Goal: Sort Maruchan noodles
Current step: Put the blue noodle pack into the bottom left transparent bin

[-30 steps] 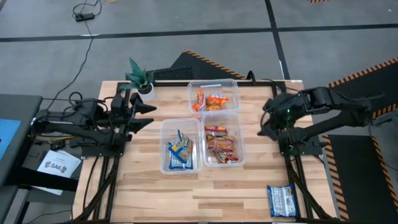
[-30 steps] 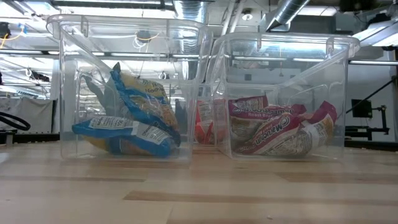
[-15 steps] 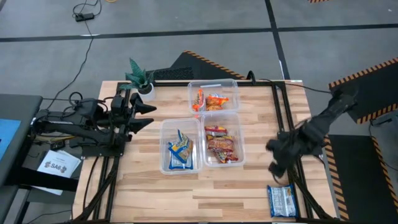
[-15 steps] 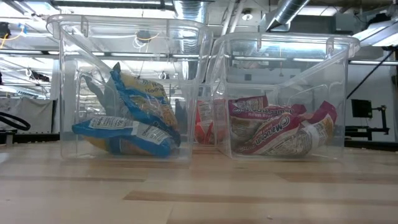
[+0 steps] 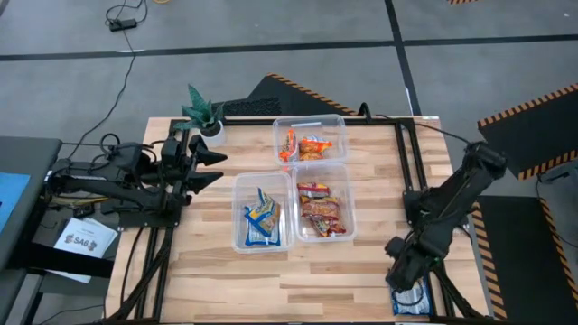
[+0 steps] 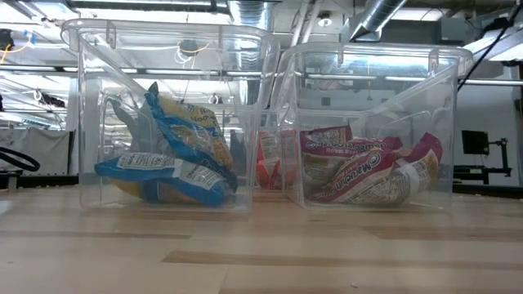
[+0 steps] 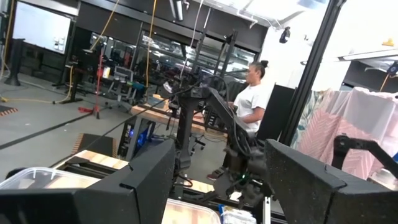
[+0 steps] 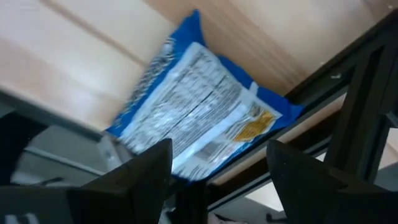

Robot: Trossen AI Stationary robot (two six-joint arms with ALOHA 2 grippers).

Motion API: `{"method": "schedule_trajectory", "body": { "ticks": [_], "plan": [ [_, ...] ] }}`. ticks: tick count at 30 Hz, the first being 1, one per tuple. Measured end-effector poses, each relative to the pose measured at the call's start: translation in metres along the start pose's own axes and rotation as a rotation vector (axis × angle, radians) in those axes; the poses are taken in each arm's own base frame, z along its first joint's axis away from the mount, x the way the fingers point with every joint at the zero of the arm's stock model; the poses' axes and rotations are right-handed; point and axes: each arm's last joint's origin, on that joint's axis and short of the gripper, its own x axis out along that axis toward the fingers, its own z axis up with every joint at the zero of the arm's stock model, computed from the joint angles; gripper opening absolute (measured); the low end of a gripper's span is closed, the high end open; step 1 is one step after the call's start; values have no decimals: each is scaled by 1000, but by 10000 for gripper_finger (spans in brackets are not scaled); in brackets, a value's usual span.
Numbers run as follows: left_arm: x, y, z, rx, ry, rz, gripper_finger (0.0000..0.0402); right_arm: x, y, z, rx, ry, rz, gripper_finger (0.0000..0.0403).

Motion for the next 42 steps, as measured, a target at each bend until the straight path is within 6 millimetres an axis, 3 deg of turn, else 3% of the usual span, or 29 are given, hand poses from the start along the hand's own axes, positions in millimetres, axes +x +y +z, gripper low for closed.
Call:
{"method": "schedule_trajectory", "body": {
  "ticks": [12,20,27,31,42],
  "plan": [
    [0,0,0,-18,0,0,235,56,17,11,-51,90,-216,282],
    [0,0,0,-26,0,0,235,79,29,16,-50,142,-225,282],
    [0,0,0,-26,-2,7,235,83,32,19,-87,148,-210,273],
    [0,1,0,-26,-6,20,235,83,32,21,-85,141,-214,237],
    [0,1,0,-25,-6,22,235,83,31,22,-102,139,-221,61]
  ]
}}
